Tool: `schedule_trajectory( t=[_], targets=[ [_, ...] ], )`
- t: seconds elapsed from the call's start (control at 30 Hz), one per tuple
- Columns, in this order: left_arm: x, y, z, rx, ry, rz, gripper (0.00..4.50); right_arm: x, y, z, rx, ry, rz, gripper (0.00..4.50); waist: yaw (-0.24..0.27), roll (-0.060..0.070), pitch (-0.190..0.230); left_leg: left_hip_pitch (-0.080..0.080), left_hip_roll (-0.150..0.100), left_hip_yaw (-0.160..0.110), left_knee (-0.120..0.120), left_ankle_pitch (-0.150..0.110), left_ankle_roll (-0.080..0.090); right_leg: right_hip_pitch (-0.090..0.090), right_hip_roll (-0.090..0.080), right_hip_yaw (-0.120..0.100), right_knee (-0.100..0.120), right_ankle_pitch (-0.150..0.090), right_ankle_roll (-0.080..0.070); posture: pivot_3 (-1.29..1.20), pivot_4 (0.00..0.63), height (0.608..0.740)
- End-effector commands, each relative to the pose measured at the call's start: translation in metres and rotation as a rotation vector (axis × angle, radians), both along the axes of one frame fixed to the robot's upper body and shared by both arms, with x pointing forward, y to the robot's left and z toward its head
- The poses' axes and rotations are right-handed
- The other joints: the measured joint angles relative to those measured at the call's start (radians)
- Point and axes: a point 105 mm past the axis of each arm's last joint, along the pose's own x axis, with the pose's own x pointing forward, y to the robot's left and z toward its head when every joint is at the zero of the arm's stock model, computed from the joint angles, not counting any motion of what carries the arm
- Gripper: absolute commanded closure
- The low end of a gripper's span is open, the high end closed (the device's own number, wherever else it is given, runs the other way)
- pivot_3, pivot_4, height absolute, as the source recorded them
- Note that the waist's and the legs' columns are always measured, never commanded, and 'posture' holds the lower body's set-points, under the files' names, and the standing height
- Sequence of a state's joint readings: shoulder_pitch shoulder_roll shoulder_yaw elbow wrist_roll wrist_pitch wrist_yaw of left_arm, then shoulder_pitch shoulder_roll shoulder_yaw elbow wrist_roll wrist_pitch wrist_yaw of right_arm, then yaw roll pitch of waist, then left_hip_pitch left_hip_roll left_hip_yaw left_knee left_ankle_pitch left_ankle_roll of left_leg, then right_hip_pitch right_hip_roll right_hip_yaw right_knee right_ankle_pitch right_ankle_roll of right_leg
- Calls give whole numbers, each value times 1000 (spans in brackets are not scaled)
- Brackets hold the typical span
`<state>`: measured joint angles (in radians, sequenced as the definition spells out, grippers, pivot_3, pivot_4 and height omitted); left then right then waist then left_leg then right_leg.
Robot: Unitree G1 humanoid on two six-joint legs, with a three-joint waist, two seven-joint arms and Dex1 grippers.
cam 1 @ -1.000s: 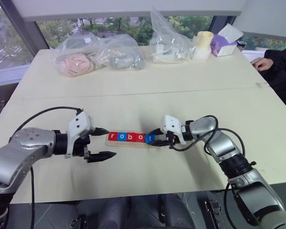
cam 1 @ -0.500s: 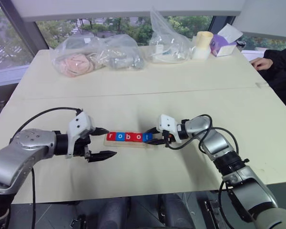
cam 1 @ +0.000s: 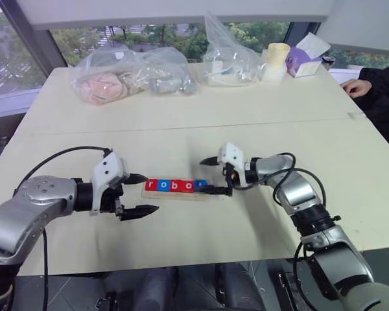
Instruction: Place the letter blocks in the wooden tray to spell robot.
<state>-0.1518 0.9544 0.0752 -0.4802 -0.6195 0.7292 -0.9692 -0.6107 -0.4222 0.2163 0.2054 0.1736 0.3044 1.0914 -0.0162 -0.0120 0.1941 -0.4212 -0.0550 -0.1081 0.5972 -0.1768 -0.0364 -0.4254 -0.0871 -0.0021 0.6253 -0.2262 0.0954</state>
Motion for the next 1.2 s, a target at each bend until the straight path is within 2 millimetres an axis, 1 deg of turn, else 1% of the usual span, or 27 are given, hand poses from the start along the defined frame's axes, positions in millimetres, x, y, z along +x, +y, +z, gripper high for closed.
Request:
schedule_trajectory(
  t=[0.03, 0.2, 0.33, 0.43, 0.6, 0.67, 0.77, 0.87, 0.93, 1.0, 1.07, 1.1, 1.17, 1.2],
  targets=[
    [1, 2, 7, -2, -44, 3, 0, 10, -8, 20, 40, -99, -87, 30, 0, 0, 0, 0, 0, 0, 0, 0, 0, 0, 0, 0, 0, 0, 0, 0, 150, 740],
    [2, 0, 7, -5, -43, -2, 0, 22, -10, 15, 36, -151, -165, 30, -1, 0, 0, 0, 0, 0, 0, 0, 0, 0, 0, 0, 0, 0, 0, 0, 150, 740],
    [2, -5, 12, -42, -41, -20, 0, 26, -6, 6, -20, -189, -161, 30, -1, 0, 0, 0, 0, 0, 0, 0, 0, 0, 0, 0, 0, 0, 0, 0, 150, 740],
    [1, -7, 18, -74, -39, -22, 0, 25, -3, 2, -27, -193, -130, 30, -2, 0, 0, 0, 0, 0, 0, 0, 0, 0, 0, 0, 1, 0, 0, 0, 150, 740],
    [-1, -7, 17, -72, -34, -11, 0, 17, -1, -6, -50, -199, -67, 30, -3, 0, 0, 1, 0, 0, 0, 0, 0, 0, 0, 0, 1, 0, 0, 0, 150, 740],
    [-1, -8, 17, -78, -33, -7, 0, 17, 0, -4, -30, -193, -71, 30, -3, 0, 0, 1, 0, 0, 0, 0, 0, 0, 0, 0, 1, 0, 0, 0, 150, 740],
    [-1, -6, 18, -91, -31, 13, 0, 25, -3, 3, -19, -225, -111, 30, -3, 0, 0, 1, 0, 0, 0, 0, 0, 0, 0, 0, 2, 0, 0, 0, 150, 740],
    [2, -2, 23, -136, -26, 51, 0, 36, -11, 25, 39, -290, -190, 30, -3, 0, 0, 1, 0, 0, 0, 0, 0, 0, 0, 0, 2, 0, 0, 0, 150, 740],
    [1, 8, 20, -134, -19, 91, 0, 33, -17, 38, 100, -290, -226, 30, -2, 0, 0, 1, 0, 0, 0, 0, 0, 0, 0, 0, 2, 0, 0, 0, 150, 740],
    [-6, 15, 18, -148, 21, 114, 0, 20, -23, 42, 125, -262, -227, 30, -2, 0, 0, 1, 0, 0, 0, 0, 0, 0, 0, 1, 2, 0, 0, 0, 150, 740],
    [-14, 25, 14, -138, 46, 153, 0, 0, -33, 42, 153, -189, -251, 30, 1, 0, 0, 1, 0, 0, -1, 0, 0, 0, 0, 1, 2, -1, 1, 0, 150, 740],
    [-16, 28, 12, -129, 49, 166, 0, -8, -36, 42, 162, -162, -260, 30, 4, 0, 0, 1, 0, -1, -2, 0, 0, 0, 0, 1, 2, -1, 1, 0, 150, 740],
    [-24, 38, 5, -112, 71, 206, 0, -29, -42, 43, 188, -79, -285, 30, 4, 0, 0, 1, 0, -2, -2, 0, 0, 0, -1, 1, 2, -2, 0, 0, 150, 740],
    [-29, 43, 1, -126, 84, 242, 0, -43, -46, 41, 180, -36, -296, 30, 4, 0, 0, 1, 0, -2, -2, 0, 0, -1, -1, 1, 2, -3, -2, 0, 150, 740]
  ],
)
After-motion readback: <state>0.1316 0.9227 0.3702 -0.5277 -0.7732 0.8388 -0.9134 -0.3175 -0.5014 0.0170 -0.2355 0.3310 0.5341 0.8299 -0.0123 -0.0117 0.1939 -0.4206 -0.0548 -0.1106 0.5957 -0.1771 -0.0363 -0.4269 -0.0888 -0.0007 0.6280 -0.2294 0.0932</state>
